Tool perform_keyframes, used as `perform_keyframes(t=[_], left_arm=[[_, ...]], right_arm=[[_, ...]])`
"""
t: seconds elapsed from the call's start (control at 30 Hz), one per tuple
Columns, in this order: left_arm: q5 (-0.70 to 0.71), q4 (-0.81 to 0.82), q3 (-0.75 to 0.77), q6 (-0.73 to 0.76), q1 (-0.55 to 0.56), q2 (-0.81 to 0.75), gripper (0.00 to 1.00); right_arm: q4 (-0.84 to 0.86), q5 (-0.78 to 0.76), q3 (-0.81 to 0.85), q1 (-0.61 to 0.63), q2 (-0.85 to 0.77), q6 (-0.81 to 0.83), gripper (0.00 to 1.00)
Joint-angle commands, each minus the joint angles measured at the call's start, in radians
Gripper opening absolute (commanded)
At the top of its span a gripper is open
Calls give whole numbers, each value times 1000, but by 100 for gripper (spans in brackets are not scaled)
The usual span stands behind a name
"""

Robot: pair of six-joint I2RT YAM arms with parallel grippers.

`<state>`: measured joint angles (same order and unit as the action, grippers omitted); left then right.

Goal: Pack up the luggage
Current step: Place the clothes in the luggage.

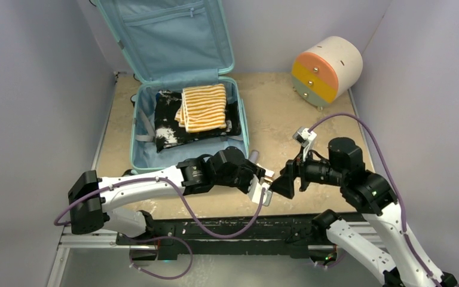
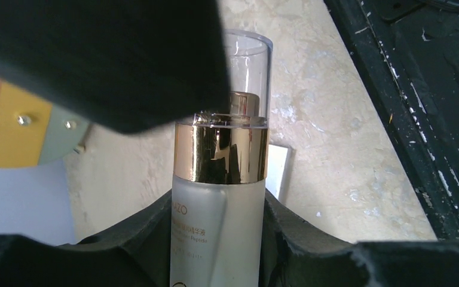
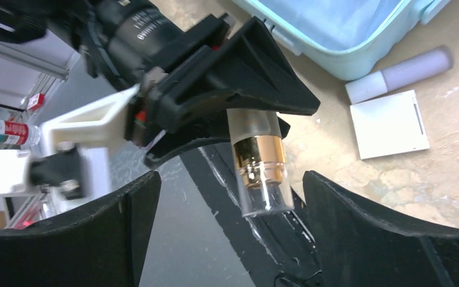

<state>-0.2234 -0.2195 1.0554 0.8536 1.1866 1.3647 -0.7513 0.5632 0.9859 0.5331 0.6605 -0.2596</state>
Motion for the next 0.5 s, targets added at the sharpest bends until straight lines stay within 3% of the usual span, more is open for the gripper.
perform_keyframes(t=[0.0,0.23,0.37,0.47], left_arm=[[94,189,-43,-165,-6,-48,0],[252,335,-135,-492,-89,-119,0],[435,138,-18,-794,-184,-80,0],[526,24,56,-915,-226,-42,0]], right_arm=[[36,-63,75,4,-12,-17,94],[54,-282,57,4,-91,-52,97],[104,-487,-23,2,-182,-85,95],[105,-560,-77,2,-211,-121,95]])
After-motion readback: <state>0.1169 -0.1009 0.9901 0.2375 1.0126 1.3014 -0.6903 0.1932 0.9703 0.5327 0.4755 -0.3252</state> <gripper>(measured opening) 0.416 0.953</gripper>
